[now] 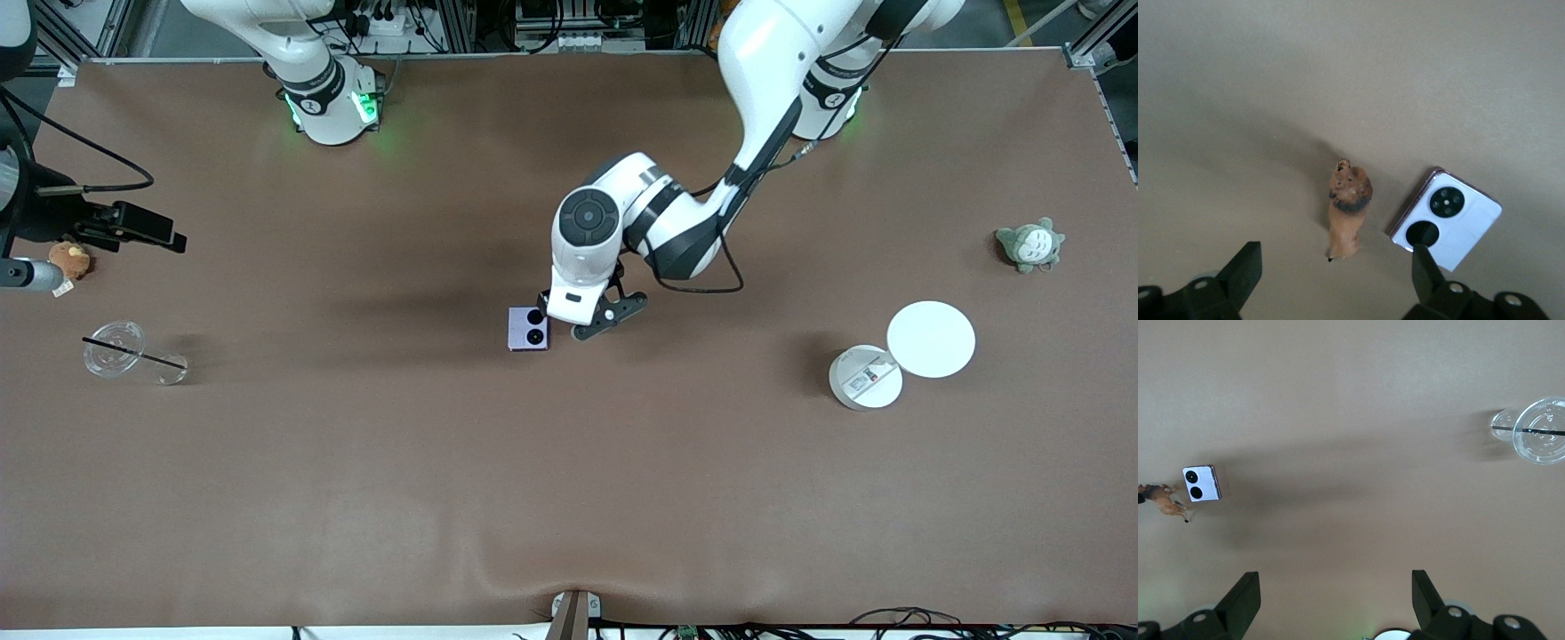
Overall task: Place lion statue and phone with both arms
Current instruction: 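Grasp the lion with the left gripper while the right gripper reaches the phone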
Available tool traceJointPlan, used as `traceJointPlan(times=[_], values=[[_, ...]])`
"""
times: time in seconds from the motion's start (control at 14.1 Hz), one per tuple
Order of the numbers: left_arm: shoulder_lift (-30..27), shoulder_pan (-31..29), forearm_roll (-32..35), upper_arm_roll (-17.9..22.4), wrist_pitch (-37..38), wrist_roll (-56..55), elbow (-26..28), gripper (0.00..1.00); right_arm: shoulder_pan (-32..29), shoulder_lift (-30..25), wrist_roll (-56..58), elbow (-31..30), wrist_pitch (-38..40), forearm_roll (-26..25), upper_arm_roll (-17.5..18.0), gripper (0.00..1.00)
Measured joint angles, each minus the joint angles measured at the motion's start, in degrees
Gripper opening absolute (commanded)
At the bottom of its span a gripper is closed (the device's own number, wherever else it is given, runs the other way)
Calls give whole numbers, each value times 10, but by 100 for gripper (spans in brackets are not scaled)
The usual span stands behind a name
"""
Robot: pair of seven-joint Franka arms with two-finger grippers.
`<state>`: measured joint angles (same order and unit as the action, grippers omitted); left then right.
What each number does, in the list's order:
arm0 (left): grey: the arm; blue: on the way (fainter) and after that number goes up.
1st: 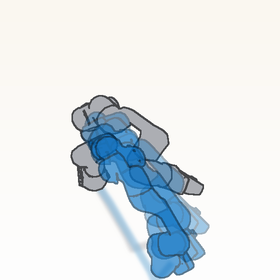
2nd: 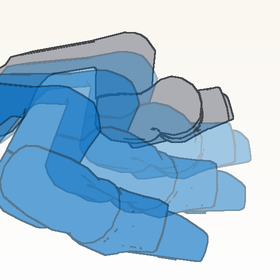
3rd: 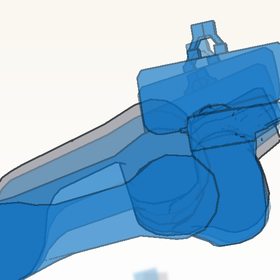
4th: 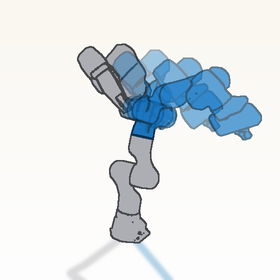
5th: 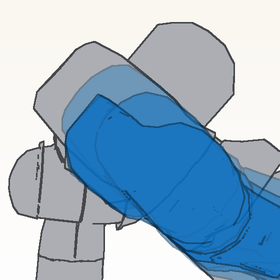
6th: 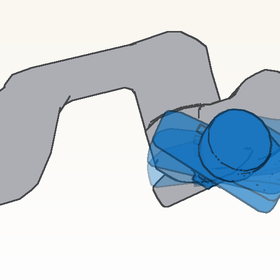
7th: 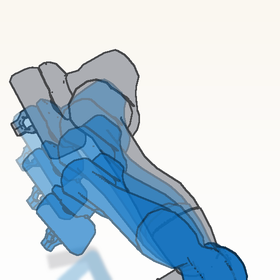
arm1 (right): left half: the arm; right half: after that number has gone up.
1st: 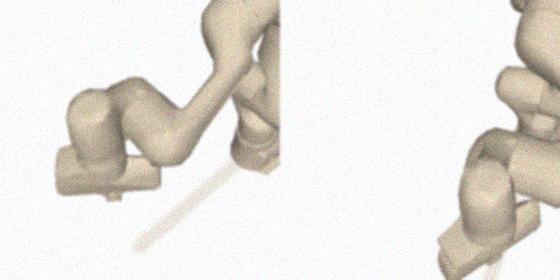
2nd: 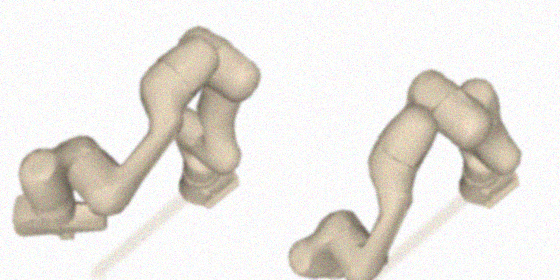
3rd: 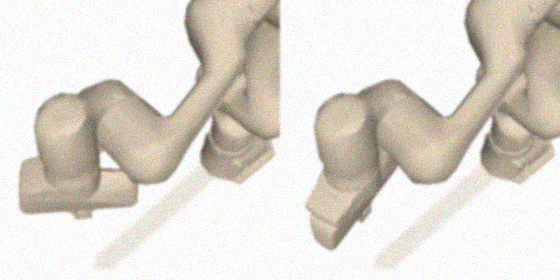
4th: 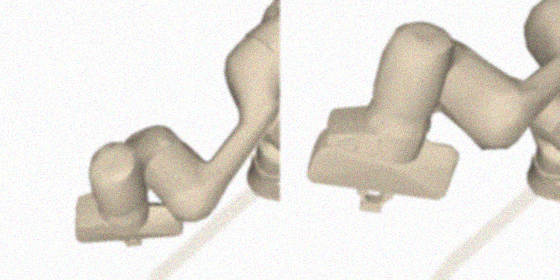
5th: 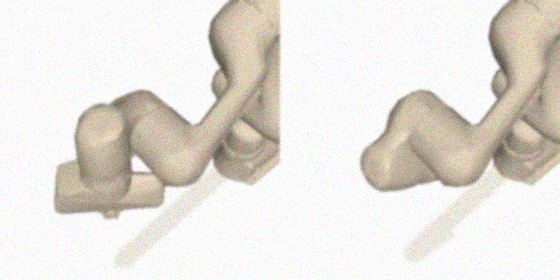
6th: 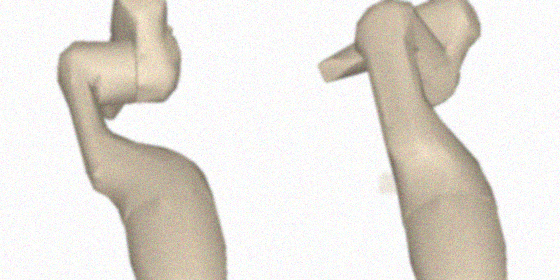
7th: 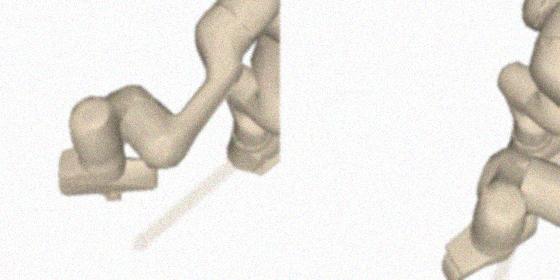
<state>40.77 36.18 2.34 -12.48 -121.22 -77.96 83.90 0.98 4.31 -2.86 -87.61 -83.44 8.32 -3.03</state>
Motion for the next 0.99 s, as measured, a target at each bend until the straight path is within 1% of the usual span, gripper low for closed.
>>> traceJointPlan(times=[0.07, 0.21, 0.43, 0.64, 0.85, 0.92, 0.99], values=[[7, 2, 7, 0, -3, -8, 0, 86, 0, 2, 0, 0, -1, 7, 0, 100], [18, 5, 19, 1, -4, -21, 0, 80, 0, 7, -2, 0, -2, 18, 0, 100], [28, 5, 26, 1, -11, -31, -1, 76, 2, 12, -31, 0, -2, 21, 1, 100], [34, 5, 29, 5, -28, -32, -1, 75, 10, 16, -56, 0, -2, 22, 3, 100], [42, 5, 30, 13, -42, -32, -1, 58, 35, 24, -105, -4, -7, 25, 4, 100], [45, 5, 30, 15, -44, -32, -1, 44, 48, 26, -123, -11, -19, 27, 5, 100], [48, 5, 30, 15, -46, -32, -1, 22, 62, 27, -142, -23, -34, 29, 5, 100]])
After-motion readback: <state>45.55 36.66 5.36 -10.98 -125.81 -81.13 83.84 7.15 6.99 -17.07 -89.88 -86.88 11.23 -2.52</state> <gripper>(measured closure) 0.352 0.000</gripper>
